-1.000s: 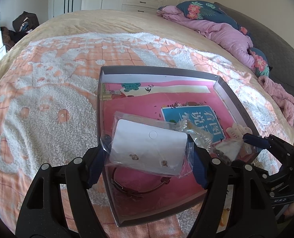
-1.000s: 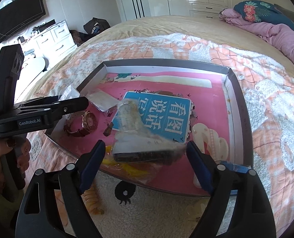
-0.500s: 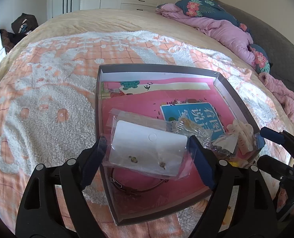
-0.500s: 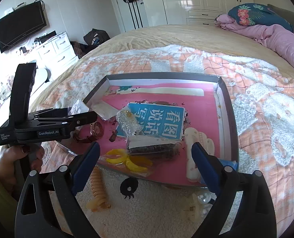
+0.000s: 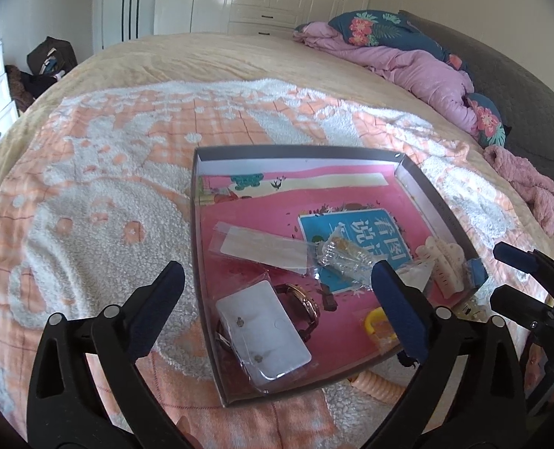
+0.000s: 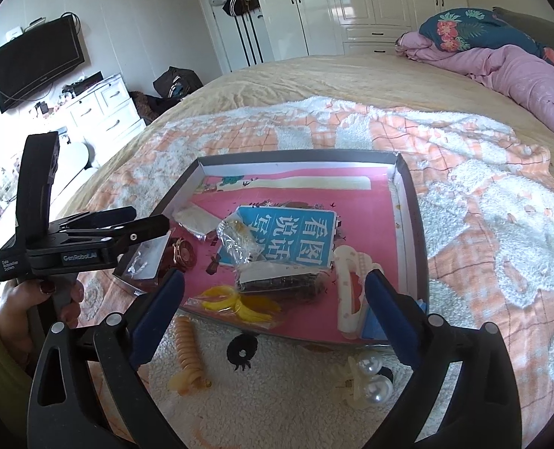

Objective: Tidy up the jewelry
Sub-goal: 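Open both tools and withdraw them from the grey box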

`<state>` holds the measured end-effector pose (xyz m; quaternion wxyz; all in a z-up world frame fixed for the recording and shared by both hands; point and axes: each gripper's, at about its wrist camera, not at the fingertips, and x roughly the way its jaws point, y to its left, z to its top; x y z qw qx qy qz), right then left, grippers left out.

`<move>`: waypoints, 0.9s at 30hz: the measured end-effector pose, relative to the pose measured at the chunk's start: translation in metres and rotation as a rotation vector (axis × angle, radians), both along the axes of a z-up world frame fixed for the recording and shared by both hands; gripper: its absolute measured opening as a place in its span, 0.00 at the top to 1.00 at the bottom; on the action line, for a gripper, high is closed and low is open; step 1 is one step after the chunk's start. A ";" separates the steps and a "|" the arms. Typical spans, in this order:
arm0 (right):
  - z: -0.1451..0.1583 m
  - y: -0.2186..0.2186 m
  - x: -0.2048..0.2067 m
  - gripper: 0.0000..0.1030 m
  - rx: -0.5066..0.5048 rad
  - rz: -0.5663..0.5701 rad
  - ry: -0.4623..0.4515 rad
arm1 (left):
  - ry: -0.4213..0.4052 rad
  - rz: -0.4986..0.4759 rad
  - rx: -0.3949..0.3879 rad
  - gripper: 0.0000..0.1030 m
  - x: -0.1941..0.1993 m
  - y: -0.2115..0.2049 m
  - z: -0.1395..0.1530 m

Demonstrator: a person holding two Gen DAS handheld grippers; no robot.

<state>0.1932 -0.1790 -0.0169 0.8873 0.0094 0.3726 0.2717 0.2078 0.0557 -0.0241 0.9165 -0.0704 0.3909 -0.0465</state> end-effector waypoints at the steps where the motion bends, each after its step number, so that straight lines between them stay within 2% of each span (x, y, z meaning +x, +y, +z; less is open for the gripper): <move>1: 0.002 -0.001 -0.001 0.06 0.003 -0.003 -0.002 | -0.007 0.005 -0.002 0.09 -0.002 0.001 0.003; 17: 0.030 -0.013 -0.021 0.05 0.024 -0.020 -0.054 | -0.103 0.049 -0.059 0.09 -0.048 0.000 0.047; 27: 0.053 -0.022 -0.041 0.05 0.028 -0.019 -0.114 | -0.169 0.042 -0.050 0.09 -0.074 -0.013 0.076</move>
